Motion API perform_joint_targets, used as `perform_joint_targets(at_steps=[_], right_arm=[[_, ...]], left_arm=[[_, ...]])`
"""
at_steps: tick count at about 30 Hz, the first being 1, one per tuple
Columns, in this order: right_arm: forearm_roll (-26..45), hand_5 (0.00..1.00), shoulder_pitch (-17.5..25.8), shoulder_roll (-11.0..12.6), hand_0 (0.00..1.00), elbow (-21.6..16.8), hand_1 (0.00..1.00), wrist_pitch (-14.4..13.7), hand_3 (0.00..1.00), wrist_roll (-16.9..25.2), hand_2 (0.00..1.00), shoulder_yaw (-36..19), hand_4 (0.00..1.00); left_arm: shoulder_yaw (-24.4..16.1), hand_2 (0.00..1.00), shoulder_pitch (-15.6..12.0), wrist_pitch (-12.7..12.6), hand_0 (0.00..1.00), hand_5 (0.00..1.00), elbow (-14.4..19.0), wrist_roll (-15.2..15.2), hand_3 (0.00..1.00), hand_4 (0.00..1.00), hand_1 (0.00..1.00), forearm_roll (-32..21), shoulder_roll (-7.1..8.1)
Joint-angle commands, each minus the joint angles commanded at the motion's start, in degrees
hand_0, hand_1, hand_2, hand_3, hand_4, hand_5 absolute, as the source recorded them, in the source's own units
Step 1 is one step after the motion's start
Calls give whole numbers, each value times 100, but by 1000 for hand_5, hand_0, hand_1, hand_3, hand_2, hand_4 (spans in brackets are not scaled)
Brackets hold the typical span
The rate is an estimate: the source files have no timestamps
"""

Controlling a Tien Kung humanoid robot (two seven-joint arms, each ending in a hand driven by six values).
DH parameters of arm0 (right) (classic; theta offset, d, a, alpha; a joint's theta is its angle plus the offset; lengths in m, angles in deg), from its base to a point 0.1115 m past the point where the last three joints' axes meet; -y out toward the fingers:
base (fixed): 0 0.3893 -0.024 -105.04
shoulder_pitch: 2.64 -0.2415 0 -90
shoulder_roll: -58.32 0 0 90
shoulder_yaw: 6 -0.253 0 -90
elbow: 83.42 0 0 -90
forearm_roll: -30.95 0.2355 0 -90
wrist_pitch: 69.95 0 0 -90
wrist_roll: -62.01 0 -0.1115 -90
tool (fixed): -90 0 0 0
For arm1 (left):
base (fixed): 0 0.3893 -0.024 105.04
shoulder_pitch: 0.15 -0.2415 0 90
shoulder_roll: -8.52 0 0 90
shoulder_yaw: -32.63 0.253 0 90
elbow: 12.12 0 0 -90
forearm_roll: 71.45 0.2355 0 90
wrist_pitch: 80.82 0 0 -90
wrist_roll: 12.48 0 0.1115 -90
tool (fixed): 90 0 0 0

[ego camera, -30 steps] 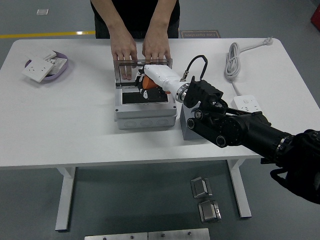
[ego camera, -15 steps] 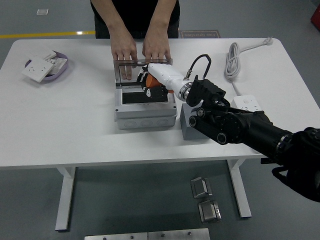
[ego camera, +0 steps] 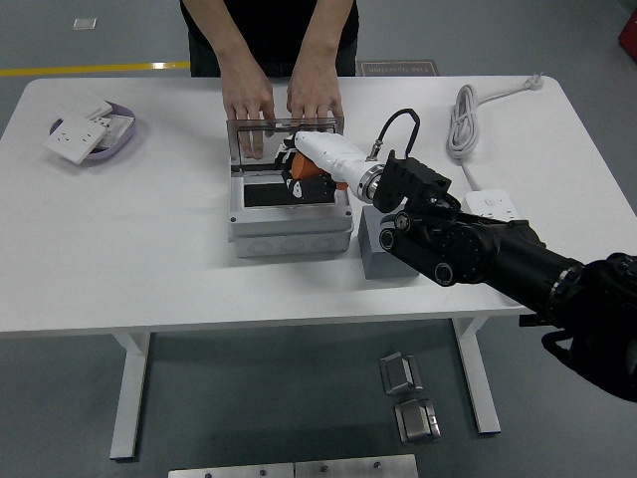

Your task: Pick up the cylinder from the cube,place it in the box,flap close box

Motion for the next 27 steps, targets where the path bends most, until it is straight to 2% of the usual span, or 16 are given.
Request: perform_joint_targets(at_steps=[4, 5, 10, 11, 16, 17, 22, 23, 27], right_arm=[[-26, 99, -18, 0, 731, 36, 681, 37, 636, -12, 625, -25, 441], [-38, 218, -19, 0, 722, 44, 686, 48, 663, -16, 656, -30, 709], [-125, 218, -15, 0, 722, 54, 686, 113, 663, -48, 656, -42, 709], [-147, 269, -15, 0, 725, 57, 687, 129, 693, -58, 669, -47, 834], [-227, 269, -13, 0, 725, 83, 687, 195, 693, -99, 669, -72, 834], [-235, 319, -12, 0, 728, 86, 692, 201, 731, -106, 676, -72, 885], [-206, 319, -4, 0, 728, 37, 692, 201, 731, -120, 676, -56, 885], [-178, 360, -3, 0, 733, 5, 695, 201, 743, -128, 680, -53, 928], [147, 360, 3, 0, 733, -319, 695, 259, 743, -179, 680, -34, 928]], left_arm=[[17, 589, 18, 7, 585, 247, 0, -2, 624, 651, 629, 17, 5], [15, 589, 23, 9, 585, 247, 0, -3, 624, 651, 628, 24, 6], [14, 589, 35, 14, 585, 247, 0, -7, 624, 651, 628, 52, 6], [10, 588, 36, 14, 585, 248, 0, -9, 622, 644, 628, 56, 5], [-6, 588, 37, 12, 585, 248, 0, -13, 622, 644, 628, 75, 6], [-7, 587, 38, 12, 585, 248, 0, -13, 620, 633, 628, 76, 6], [5, 587, 38, 12, 585, 248, 0, -10, 620, 633, 628, 64, 0], [6, 585, 35, 12, 585, 245, 0, -10, 617, 620, 630, 65, -2], [21, 585, -7, 5, 585, 245, 0, -4, 617, 620, 630, 24, -27]])
